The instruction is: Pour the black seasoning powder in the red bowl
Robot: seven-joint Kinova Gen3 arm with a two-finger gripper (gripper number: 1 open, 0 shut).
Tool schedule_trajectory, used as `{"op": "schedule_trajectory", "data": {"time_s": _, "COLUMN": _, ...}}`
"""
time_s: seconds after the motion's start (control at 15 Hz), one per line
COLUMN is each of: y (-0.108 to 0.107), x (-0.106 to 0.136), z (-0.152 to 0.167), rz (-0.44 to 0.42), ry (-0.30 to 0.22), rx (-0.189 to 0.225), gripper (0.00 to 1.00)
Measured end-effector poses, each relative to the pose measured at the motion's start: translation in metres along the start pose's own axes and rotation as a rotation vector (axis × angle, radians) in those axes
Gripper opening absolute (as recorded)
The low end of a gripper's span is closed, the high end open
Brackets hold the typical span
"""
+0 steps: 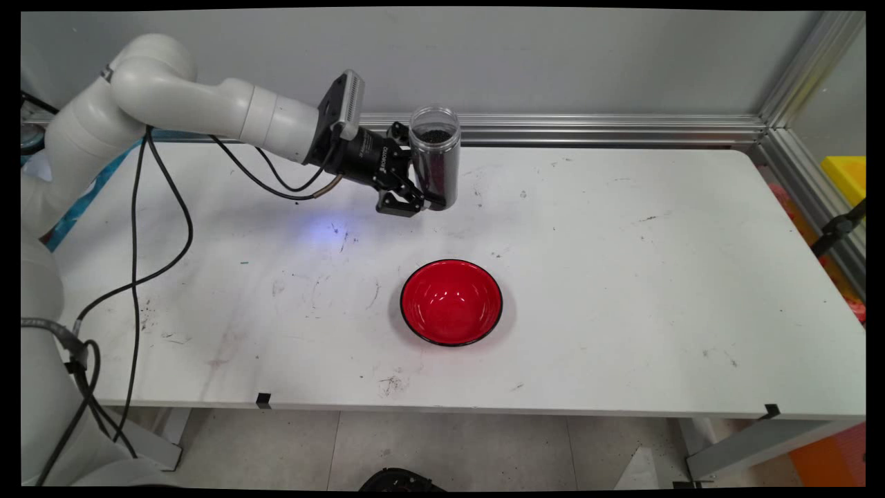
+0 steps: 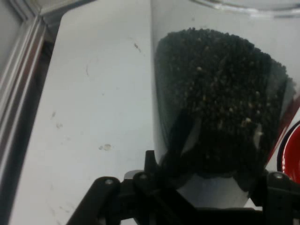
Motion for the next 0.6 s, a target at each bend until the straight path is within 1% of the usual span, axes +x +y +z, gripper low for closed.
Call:
{"op": "schedule_trajectory", "data": {"time_s": 0.27, "y": 0.005, "x": 0.008, "z": -0.004, "rz": 0.156, "ry": -0.006, "rx": 0.014, "gripper": 0.0}}
{"op": "schedule_trajectory", "data": {"time_s": 0.47, "y": 0.01, "x": 0.011, "z": -0.003, "rz": 0.29, "ry": -0.01, "rx": 0.025, "gripper": 0.0}}
{"op": "schedule_trajectory", "data": {"time_s": 0.6, "y": 0.013, "x": 0.012, "z": -0.002, "rz": 0.36, "ry": -0.011, "rx": 0.03, "gripper": 0.0}}
